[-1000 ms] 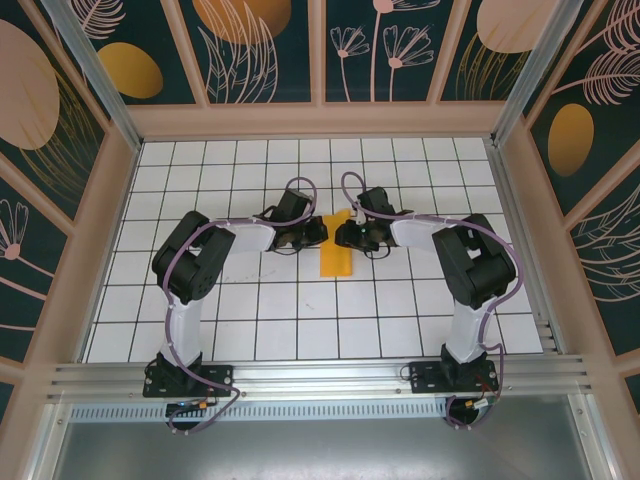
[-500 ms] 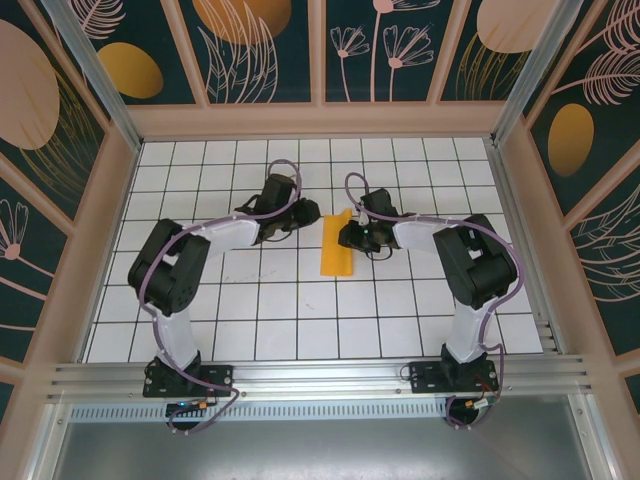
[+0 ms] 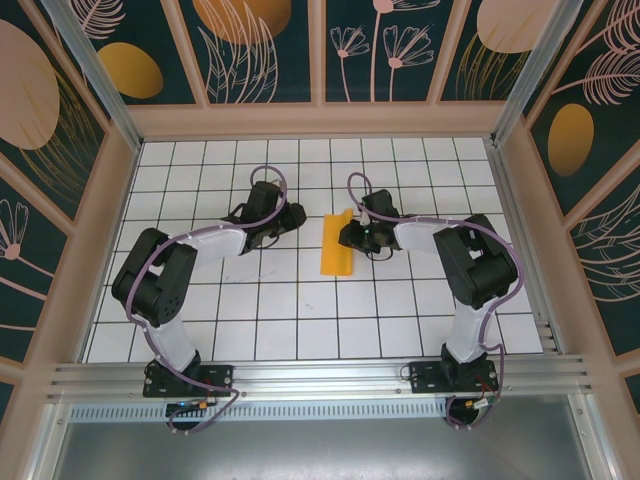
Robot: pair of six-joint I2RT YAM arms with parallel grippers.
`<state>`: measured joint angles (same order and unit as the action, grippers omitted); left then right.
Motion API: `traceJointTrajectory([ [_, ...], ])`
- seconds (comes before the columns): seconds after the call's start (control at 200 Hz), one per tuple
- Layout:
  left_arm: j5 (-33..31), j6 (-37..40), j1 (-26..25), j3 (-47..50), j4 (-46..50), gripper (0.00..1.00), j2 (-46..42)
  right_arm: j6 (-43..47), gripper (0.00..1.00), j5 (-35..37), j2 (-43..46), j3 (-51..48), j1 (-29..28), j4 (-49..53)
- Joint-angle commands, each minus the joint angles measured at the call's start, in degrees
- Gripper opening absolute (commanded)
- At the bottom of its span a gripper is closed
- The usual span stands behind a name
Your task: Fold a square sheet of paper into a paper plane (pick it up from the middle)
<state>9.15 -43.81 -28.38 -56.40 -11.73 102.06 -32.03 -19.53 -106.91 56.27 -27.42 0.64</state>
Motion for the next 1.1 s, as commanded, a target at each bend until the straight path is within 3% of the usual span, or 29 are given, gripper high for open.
traceJointTrajectory([
  [0.0,1.4,0.0,0.1,0.0,-3.0,0.31,0.9,1.4,0.28,4.6,-5.1,-1.1,0.4,7.8],
  [0.57,4.8,-0.1,0.1,-1.1,-3.6,0.31,4.3,3.9,0.3,6.3,-8.8,0.0,0.3,10.1],
  [1.096,11.7,0.7,-2.8,-5.3,-1.7,0.2,8.9,4.3,0.3,6.9,-10.3,0.7,0.3,11.0],
])
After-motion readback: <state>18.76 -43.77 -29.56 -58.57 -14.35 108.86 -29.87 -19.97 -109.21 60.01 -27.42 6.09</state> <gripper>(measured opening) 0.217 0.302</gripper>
